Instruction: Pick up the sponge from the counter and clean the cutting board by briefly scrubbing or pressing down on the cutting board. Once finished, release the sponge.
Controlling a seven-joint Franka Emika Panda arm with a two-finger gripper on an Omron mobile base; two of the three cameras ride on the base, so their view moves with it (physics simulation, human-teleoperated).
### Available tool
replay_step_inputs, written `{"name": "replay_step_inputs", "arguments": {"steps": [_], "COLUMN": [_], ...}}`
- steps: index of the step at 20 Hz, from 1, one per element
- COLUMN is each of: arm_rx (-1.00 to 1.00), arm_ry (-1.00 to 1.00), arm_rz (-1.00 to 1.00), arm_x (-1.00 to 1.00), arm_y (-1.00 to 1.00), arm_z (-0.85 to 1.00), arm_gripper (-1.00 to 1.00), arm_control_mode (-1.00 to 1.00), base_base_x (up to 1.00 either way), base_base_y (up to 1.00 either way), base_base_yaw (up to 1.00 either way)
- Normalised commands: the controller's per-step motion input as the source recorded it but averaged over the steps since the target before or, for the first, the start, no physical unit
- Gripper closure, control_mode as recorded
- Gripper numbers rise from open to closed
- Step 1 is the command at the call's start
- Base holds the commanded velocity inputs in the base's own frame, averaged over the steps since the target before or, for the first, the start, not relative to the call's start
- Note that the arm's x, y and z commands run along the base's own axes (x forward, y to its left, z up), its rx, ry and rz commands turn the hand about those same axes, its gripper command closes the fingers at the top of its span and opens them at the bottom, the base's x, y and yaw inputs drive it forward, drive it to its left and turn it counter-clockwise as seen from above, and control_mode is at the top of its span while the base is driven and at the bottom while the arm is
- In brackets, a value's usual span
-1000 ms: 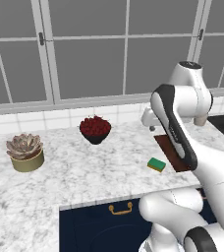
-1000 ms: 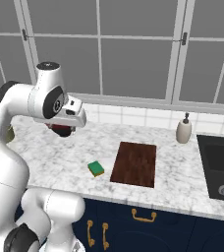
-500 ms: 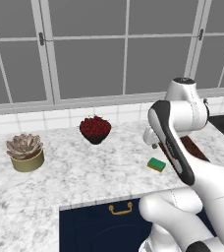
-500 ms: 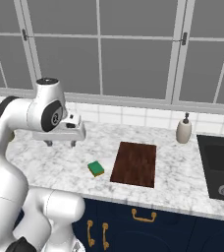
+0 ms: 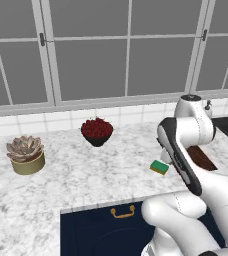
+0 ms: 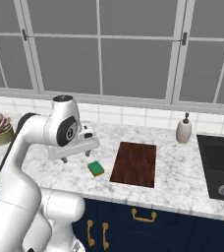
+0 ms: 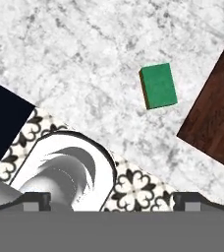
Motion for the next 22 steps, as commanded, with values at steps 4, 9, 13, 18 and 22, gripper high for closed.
{"name": "replay_step_inputs", "arguments": {"steps": [4, 9, 13, 18, 22], "arm_rx": [0.00, 0.00, 0.00, 0.00, 0.00], "arm_ry": [0.00, 0.01, 0.00, 0.00, 0.00], "arm_rz": [0.25, 0.04, 0.03, 0.04, 0.02], "arm_x": [0.47, 0.76, 0.77, 0.51, 0.29], "arm_y": [-0.34, -0.04, -0.03, -0.04, 0.00], "arm_z": [-0.46, -0.29, -0.39, -0.36, -0.38], "arm_gripper": [-1.00, -1.00, -1.00, -1.00, -1.00], "arm_control_mode": [-1.00, -1.00, -1.00, -1.00, -1.00], "base_base_x": [0.00, 0.00, 0.00, 0.00, 0.00], "base_base_y": [0.00, 0.00, 0.00, 0.00, 0.00], "base_base_yaw": [0.00, 0.00, 0.00, 0.00, 0.00]}}
